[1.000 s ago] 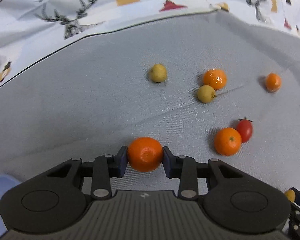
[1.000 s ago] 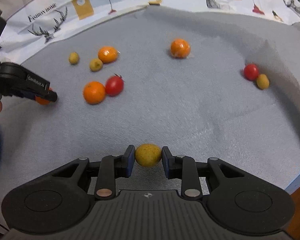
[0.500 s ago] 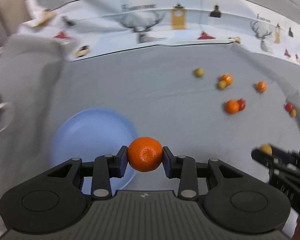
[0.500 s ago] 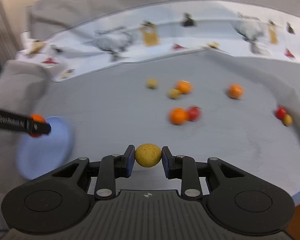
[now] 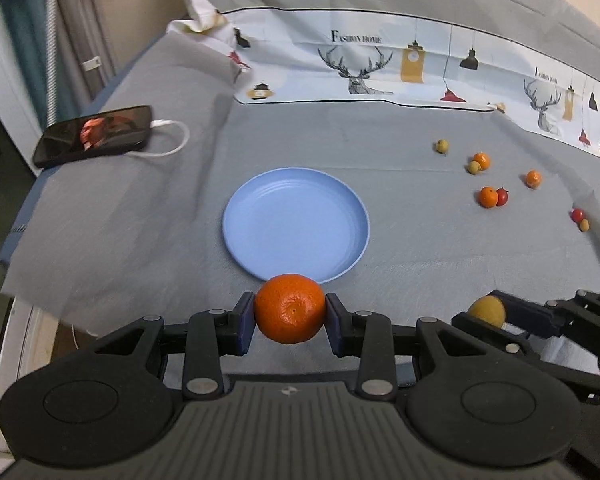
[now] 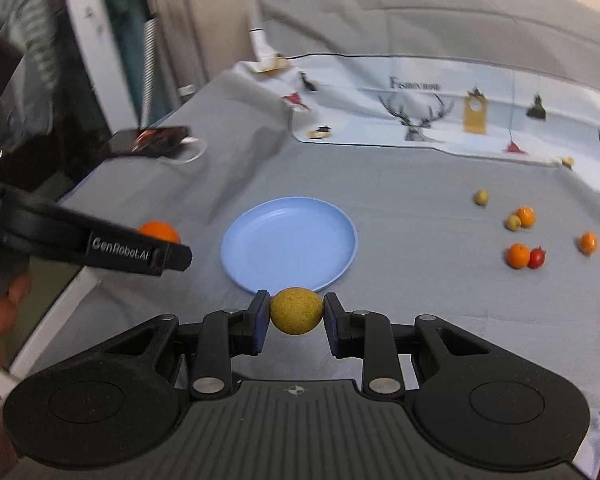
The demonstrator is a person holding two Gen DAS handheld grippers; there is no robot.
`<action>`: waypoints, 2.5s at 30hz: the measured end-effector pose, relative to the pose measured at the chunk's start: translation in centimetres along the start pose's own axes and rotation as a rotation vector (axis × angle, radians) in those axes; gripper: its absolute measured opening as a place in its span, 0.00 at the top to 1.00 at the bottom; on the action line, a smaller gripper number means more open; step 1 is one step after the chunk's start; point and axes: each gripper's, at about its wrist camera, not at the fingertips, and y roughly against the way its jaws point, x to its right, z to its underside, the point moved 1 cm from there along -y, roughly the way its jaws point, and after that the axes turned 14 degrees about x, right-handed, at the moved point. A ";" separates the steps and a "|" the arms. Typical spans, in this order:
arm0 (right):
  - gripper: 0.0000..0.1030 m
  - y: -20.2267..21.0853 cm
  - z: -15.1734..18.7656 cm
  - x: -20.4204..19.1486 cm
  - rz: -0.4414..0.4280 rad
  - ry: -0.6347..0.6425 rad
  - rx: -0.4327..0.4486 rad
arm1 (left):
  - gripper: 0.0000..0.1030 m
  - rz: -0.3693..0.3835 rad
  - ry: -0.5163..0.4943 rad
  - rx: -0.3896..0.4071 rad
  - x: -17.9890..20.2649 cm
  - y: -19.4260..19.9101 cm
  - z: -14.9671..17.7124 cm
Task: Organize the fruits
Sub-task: 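Carry the mandarin and yellow fruit over the blue plate with both tools, then open both tools to drop the mandarin and yellow fruit onto the plate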
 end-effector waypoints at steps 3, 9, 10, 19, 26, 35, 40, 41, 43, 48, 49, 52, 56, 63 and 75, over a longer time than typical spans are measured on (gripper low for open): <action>0.71 0.9 -0.1 -1.3 0.015 0.048 0.014 | 0.61 -0.003 0.021 0.015 -0.8 1.2 0.9; 0.71 1.8 0.1 -2.4 0.023 0.095 0.020 | 0.61 -0.004 0.039 0.024 -1.3 1.8 1.3; 0.71 1.8 0.2 -2.4 0.021 0.097 0.018 | 0.61 -0.004 0.040 0.021 -1.3 1.8 1.3; 0.71 0.3 0.4 -2.2 -0.003 0.073 -0.006 | 0.61 -0.026 0.033 -0.005 -1.4 0.5 1.0; 0.71 -0.6 0.7 -1.5 0.004 0.048 -0.033 | 0.61 -0.021 0.019 -0.034 -1.0 -1.1 0.8; 0.71 -2.8 1.0 -0.4 0.011 0.028 -0.074 | 0.61 -0.024 0.009 -0.088 -1.3 -4.2 0.5; 0.71 -5.3 0.7 0.5 0.025 0.029 -0.074 | 0.61 -0.022 0.008 -0.112 -1.8 -6.8 0.2; 0.71 -5.9 0.6 0.8 0.028 0.028 -0.075 | 0.61 -0.022 0.006 -0.116 -1.9 -7.3 0.0; 0.71 -7.4 0.5 1.4 0.026 0.025 -0.082 | 0.61 -0.017 0.001 -0.121 -1.9 -8.6 -0.3; 0.71 -11.6 0.5 2.0 0.025 0.038 -0.101 | 0.61 -0.022 -0.019 -0.133 -1.5 -12.5 -0.6; 0.71 -12.6 0.6 2.1 0.027 0.040 -0.110 | 0.61 -0.023 -0.022 -0.143 -1.5 -13.5 -0.6; 0.71 -15.1 0.9 2.5 0.025 0.048 -0.125 | 0.61 -0.013 -0.012 -0.181 -1.6 -16.2 -0.5; 0.71 -18.1 1.4 2.9 0.014 0.068 -0.152 | 0.61 -0.016 -0.022 -0.196 -1.7 -19.2 -0.3; 0.70 -21.9 2.2 2.9 -0.004 0.116 -0.193 | 0.61 -0.038 -0.051 -0.206 -2.0 -22.9 -0.3; 0.18 -18.1 -0.4 3.5 0.059 0.050 -0.135 | 0.00 -0.121 -0.054 -0.082 -3.5 -16.5 -2.2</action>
